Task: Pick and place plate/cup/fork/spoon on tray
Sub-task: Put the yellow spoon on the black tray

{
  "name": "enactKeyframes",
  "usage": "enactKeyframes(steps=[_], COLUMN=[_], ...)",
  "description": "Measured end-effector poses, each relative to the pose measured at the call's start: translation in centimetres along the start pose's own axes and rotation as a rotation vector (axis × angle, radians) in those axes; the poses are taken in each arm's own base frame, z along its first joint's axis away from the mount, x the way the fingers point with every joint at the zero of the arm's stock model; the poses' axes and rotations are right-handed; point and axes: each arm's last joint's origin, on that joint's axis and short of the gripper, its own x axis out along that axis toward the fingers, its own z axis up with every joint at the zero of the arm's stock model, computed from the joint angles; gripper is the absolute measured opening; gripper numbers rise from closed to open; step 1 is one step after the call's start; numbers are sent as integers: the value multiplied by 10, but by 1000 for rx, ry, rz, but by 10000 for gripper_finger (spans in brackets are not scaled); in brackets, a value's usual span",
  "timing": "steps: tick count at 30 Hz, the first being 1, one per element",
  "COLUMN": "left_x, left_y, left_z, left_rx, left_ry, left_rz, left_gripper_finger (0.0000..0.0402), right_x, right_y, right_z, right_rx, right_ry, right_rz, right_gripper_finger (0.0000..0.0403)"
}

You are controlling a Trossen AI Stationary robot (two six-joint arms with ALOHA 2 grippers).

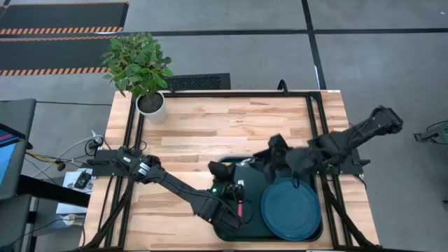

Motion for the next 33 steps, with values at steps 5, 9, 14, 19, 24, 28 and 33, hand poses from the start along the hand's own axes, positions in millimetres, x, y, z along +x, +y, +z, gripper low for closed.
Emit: enactKeyframes(steps=[5,9,14,19,24,28,33], left_x=[6,12,27,39,40,40,41], left_y=[4,8,12,15,15,16,16], left_z=[2,3,3,3,3,3,3], left_rx=[64,120,185,191,196,203,206], left_ry=[-27,-44,-8,18,21,19,19], left_rz=[85,167,182,191,193,202,202], left_gripper_finger=[0,0,0,0,0,0,0], right_x=[-2,-2,1,4,5,6,8], right_y=[-4,-5,-12,-16,-18,-21,-26], right_z=[10,9,12,17,18,20,23], right_rx=[58,63,69,87,110,113,121], right_ry=[-11,-3,-7,-26,-26,-28,-36], right_rz=[19,9,-37,-57,-65,-83,-104], right_gripper_finger=[265,265,265,262,221,165,105])
